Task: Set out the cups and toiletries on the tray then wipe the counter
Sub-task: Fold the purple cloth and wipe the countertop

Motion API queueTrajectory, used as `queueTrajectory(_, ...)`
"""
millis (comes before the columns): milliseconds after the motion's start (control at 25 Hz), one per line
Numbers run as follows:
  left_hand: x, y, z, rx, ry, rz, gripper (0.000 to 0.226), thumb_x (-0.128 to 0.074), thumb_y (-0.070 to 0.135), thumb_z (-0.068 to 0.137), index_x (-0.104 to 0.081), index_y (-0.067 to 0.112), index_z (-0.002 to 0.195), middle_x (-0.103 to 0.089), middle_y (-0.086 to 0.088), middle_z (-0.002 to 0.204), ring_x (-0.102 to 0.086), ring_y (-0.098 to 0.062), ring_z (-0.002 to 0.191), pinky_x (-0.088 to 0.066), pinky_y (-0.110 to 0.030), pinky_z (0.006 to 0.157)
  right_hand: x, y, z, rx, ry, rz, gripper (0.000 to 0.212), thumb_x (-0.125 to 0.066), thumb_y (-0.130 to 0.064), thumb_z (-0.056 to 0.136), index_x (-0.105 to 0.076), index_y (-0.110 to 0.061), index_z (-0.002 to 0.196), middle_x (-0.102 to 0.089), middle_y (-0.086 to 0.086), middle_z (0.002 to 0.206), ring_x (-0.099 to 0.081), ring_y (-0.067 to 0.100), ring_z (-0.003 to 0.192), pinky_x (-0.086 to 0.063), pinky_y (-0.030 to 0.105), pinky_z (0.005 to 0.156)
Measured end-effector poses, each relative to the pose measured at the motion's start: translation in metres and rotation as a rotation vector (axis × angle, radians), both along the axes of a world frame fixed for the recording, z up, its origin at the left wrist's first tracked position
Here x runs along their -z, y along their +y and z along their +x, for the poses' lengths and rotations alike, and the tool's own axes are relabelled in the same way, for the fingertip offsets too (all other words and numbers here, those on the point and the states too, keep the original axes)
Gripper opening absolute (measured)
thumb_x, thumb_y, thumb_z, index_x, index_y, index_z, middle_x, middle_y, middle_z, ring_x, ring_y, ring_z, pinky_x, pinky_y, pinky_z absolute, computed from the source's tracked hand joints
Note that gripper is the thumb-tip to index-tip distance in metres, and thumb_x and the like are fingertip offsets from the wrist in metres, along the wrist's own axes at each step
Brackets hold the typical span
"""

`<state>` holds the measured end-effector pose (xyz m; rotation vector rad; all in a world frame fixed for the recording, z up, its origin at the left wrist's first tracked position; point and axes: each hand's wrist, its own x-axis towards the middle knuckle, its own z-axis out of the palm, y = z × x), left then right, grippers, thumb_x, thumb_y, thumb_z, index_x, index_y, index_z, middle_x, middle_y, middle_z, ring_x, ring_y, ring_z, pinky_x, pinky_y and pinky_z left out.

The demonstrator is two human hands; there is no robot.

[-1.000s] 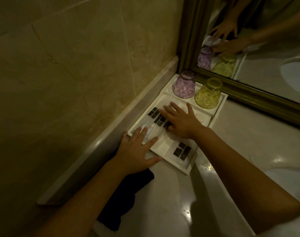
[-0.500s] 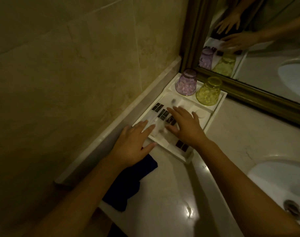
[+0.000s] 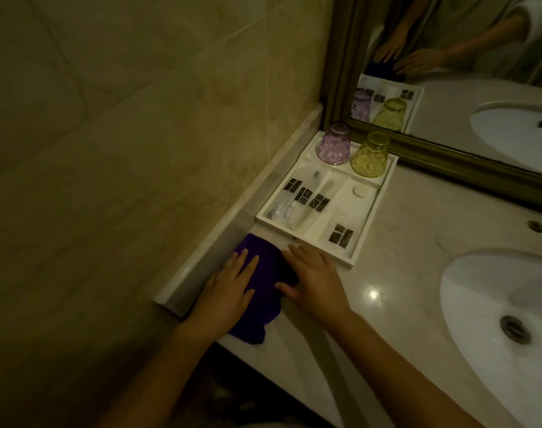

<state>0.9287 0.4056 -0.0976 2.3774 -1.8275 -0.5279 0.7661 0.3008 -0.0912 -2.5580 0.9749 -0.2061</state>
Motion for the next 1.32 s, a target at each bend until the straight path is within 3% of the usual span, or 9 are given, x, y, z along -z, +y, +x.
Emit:
queueTrajectory(160, 0.004, 0.003, 0.000, 0.049, -0.043, 0.117, 0.060, -0.033, 0.029, 0.097, -0.001, 0.023, 0.147, 0.003, -0.001, 0.159, 0.003, -0.019, 0.145, -0.016, -0.039, 0.116, 0.019, 0.042, 0.023, 0.050, 0.206, 0.028, 0.073, -0.036, -0.058, 0.087, -0.016, -0.020, 0.146, -0.012, 0.006, 0.158, -0.004, 0.022, 0.145, 0.001, 0.049, 0.115)
queueTrajectory(360, 0.002, 0.008, 0.013, 0.144, 0.047, 0.134, 0.061, -0.041, 0.020, 0.095, -0.009, 0.023, 0.147, -0.004, 0.000, 0.159, -0.003, -0.019, 0.145, -0.009, -0.033, 0.116, 0.020, 0.067, 0.032, 0.213, 0.210, 0.090, 0.072, -0.031, -0.058, 0.090, -0.012, -0.018, 0.147, -0.005, 0.009, 0.158, 0.000, 0.022, 0.145, -0.001, 0.050, 0.115)
queueTrajectory(440, 0.002, 0.017, 0.016, 0.128, 0.117, 0.025, 0.060, -0.049, 0.014, 0.090, -0.025, 0.023, 0.144, -0.021, 0.000, 0.156, -0.018, -0.019, 0.142, -0.014, -0.029, 0.114, 0.020, 0.073, 0.032, 0.217, 0.168, 0.107, 0.065, -0.039, -0.047, 0.092, -0.017, -0.018, 0.146, -0.010, 0.008, 0.158, -0.004, 0.021, 0.145, -0.006, 0.045, 0.116)
queueTrajectory(560, 0.000, 0.033, 0.012, 0.043, 0.160, -0.213, 0.047, -0.061, 0.009, 0.081, -0.054, 0.020, 0.127, -0.056, -0.003, 0.133, -0.046, -0.017, 0.122, -0.033, -0.024, 0.101, 0.019, 0.085, 0.027, 0.244, -0.006, 0.150, 0.050, -0.048, -0.031, 0.092, -0.037, -0.017, 0.139, -0.029, 0.005, 0.153, -0.018, 0.018, 0.143, -0.022, 0.033, 0.113)
queueTrajectory(640, -0.001, 0.039, 0.009, 0.040, 0.177, -0.257, 0.041, -0.064, 0.008, 0.079, -0.061, 0.018, 0.119, -0.064, -0.004, 0.120, -0.054, -0.017, 0.111, -0.037, -0.022, 0.092, 0.018, 0.095, 0.019, 0.314, -0.144, 0.205, 0.042, -0.052, -0.025, 0.090, -0.048, -0.019, 0.132, -0.043, 0.001, 0.146, -0.028, 0.013, 0.139, -0.030, 0.027, 0.107)
queueTrajectory(840, -0.016, 0.037, -0.005, 0.076, 0.292, -0.257, 0.040, -0.063, 0.009, 0.080, -0.059, 0.020, 0.119, -0.062, -0.005, 0.119, -0.053, -0.016, 0.109, -0.037, -0.022, 0.091, 0.001, 0.104, -0.010, 0.455, -0.316, 0.288, 0.037, -0.059, -0.015, 0.086, -0.058, -0.018, 0.123, -0.059, 0.003, 0.131, -0.051, 0.016, 0.123, -0.038, 0.027, 0.101)
queueTrajectory(960, -0.034, 0.031, -0.028, 0.151, 0.363, -0.279, 0.041, -0.062, 0.009, 0.081, -0.059, 0.020, 0.121, -0.062, -0.007, 0.120, -0.053, -0.017, 0.110, -0.037, -0.022, 0.092, -0.020, 0.106, -0.040, 0.486, -0.379, 0.196, 0.035, -0.060, -0.012, 0.084, -0.062, -0.019, 0.117, -0.067, 0.001, 0.118, -0.060, 0.013, 0.106, -0.040, 0.011, 0.088)
queueTrajectory(1120, -0.062, 0.019, -0.075, 0.300, 0.443, -0.330, 0.042, -0.063, 0.010, 0.080, -0.059, 0.021, 0.120, -0.063, -0.005, 0.119, -0.053, -0.014, 0.107, -0.040, -0.025, 0.093, -0.052, 0.112, -0.097, 0.555, -0.397, 0.079, 0.032, -0.063, -0.011, 0.082, -0.066, -0.020, 0.112, -0.070, -0.001, 0.111, -0.052, -0.002, 0.094, -0.032, -0.005, 0.075)
queueTrajectory(1320, -0.082, 0.008, -0.160, 0.493, 0.493, -0.352, 0.041, -0.062, 0.011, 0.081, -0.060, 0.024, 0.119, -0.064, -0.003, 0.116, -0.048, -0.005, 0.097, -0.037, -0.019, 0.087, -0.078, 0.132, -0.183, 0.745, -0.439, 0.034, 0.032, -0.063, -0.006, 0.082, -0.066, -0.017, 0.112, -0.068, 0.000, 0.114, -0.052, -0.001, 0.097, -0.031, -0.009, 0.080)
